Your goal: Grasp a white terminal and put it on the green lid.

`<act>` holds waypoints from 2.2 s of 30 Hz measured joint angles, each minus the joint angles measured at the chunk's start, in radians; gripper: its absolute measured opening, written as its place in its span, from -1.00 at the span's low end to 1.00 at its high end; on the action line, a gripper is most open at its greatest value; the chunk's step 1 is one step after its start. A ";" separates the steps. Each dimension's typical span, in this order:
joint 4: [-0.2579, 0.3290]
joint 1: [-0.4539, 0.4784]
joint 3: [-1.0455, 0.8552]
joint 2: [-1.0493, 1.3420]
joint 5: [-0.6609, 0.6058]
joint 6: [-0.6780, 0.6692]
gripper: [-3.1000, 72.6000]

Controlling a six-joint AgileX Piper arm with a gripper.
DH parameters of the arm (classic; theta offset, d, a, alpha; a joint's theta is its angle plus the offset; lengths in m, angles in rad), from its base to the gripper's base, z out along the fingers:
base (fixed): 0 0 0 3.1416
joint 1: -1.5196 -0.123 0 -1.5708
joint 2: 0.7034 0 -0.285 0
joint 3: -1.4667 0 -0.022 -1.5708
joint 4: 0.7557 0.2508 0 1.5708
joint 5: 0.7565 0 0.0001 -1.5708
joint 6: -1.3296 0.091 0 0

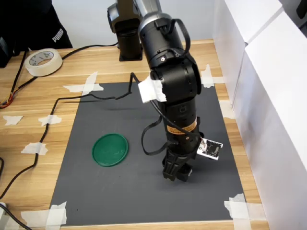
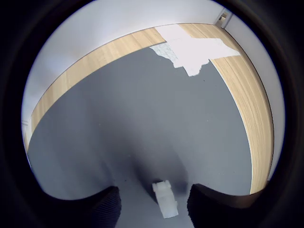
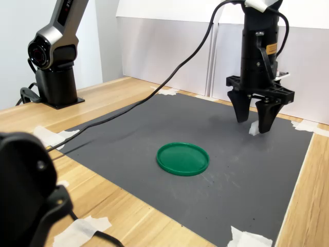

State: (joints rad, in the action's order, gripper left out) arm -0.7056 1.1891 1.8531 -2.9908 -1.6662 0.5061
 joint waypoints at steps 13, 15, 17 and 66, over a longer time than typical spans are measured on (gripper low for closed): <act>-0.021 0.000 0.001 -0.002 0.007 0.113 -0.69; -0.037 0.000 0.001 -0.001 -0.001 0.133 -0.69; -0.065 0.000 0.001 0.004 -0.022 0.162 -0.69; -0.078 0.373 -0.409 0.320 0.095 0.077 -0.67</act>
State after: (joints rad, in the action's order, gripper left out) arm -0.7835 1.5626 1.4440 -2.6712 -1.5710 0.5828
